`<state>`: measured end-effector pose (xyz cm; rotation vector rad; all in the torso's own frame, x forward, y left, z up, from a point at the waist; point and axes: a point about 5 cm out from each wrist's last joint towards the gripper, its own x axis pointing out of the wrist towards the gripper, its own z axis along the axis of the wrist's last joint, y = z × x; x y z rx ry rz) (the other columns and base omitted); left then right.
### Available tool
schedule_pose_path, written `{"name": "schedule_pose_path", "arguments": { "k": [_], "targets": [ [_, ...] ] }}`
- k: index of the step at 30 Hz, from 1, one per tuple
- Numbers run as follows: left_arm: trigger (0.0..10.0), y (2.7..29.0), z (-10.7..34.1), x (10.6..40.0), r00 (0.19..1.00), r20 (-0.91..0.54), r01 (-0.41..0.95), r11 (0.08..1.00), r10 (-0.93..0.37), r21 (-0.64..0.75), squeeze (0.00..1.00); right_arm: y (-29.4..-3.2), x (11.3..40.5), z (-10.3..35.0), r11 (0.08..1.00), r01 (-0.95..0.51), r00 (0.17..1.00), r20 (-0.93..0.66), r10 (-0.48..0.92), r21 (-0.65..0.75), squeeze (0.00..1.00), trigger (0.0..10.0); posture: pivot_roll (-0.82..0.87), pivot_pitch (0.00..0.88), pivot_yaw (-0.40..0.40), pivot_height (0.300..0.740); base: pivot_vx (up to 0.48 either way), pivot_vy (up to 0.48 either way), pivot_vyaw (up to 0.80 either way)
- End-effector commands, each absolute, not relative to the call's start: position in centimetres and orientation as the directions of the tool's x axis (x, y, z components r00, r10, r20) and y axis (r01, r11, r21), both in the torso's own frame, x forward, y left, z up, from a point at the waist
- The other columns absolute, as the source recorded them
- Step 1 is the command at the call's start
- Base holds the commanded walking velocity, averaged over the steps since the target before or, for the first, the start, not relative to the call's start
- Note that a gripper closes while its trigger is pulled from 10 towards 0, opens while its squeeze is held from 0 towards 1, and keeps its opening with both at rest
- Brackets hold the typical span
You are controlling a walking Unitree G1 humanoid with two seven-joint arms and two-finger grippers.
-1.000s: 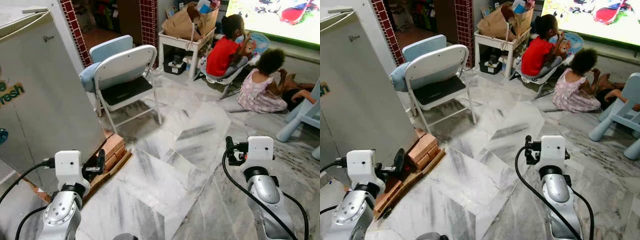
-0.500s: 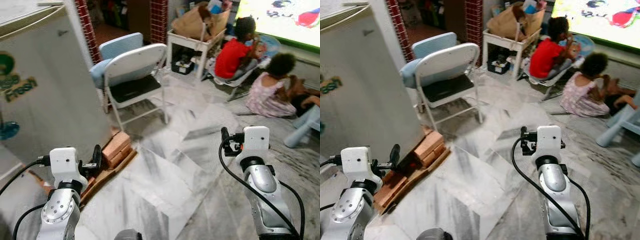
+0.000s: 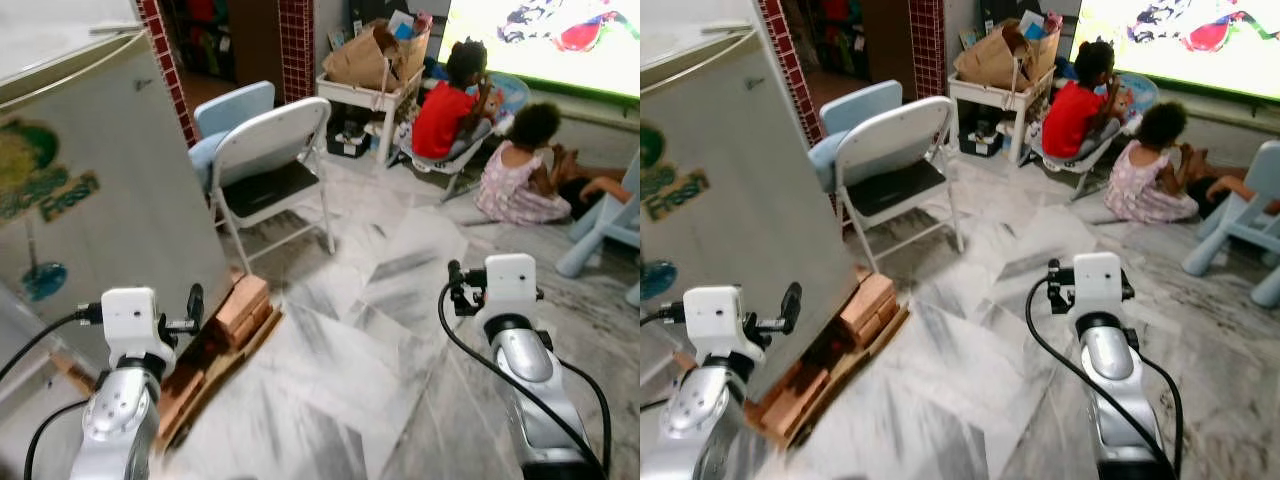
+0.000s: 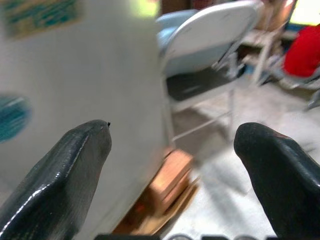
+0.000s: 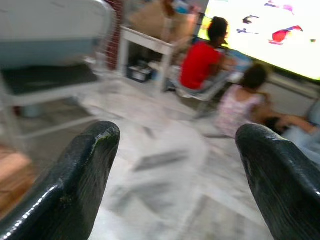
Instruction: Restocking fridge
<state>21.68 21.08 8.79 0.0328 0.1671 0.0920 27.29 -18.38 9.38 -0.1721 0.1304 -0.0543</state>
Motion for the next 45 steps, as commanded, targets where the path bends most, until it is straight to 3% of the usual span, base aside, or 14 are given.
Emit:
{"name": "schedule_pose_path", "arguments": {
  "k": [1,3,4,8,11,35,45],
  "targets": [
    [10.0,20.8,9.0,22.0,0.985,-0.153,-0.072,0.997,0.076,0.032,0.00,-19.0,27.5,9.5,0.977,0.071,0.988,-0.122,-0.096,-0.201,0.00,10.0,-0.02,0.000,0.012,0.740,0.000,0.480,0.00],
    [10.0,20.7,9.0,22.0,0.986,-0.150,-0.075,0.997,0.079,0.029,0.00,-19.0,27.5,9.4,0.975,0.080,0.987,-0.124,-0.107,-0.205,0.00,10.0,-0.02,0.000,0.011,0.740,0.000,0.480,0.00],
    [10.0,20.6,9.0,22.0,0.986,-0.149,-0.072,0.997,0.075,0.026,0.00,-18.9,27.4,9.3,0.989,0.087,0.988,-0.118,-0.101,-0.122,0.00,10.0,-0.03,0.000,0.010,0.740,0.000,0.480,0.00],
    [10.0,20.5,8.9,22.0,0.987,-0.148,-0.064,0.998,0.068,0.027,0.00,-19.1,27.5,9.2,0.985,0.115,0.983,-0.125,-0.132,-0.131,0.00,10.0,-0.03,0.000,0.012,0.740,0.000,0.480,0.00],
    [10.0,20.5,8.8,22.0,0.986,-0.158,-0.056,0.998,0.060,0.031,0.00,-18.8,27.5,9.2,0.993,0.067,0.987,-0.137,-0.081,-0.101,0.00,10.0,-0.03,0.000,0.013,0.740,0.000,0.480,0.00],
    [10.0,19.4,8.3,21.6,0.984,-0.181,0.004,1.000,-0.004,0.000,0.00,-18.7,27.8,9.2,0.990,0.042,0.991,-0.121,-0.058,-0.136,0.00,10.0,-0.01,0.004,-0.005,0.740,0.000,0.474,0.00],
    [10.0,19.7,9.0,21.9,0.987,-0.156,0.049,0.999,-0.047,0.005,0.00,-18.9,28.3,9.4,0.990,0.046,0.991,-0.120,-0.062,-0.133,0.00,10.0,-0.01,0.015,-0.007,0.740,0.000,0.000,-0.30]
  ]
}}
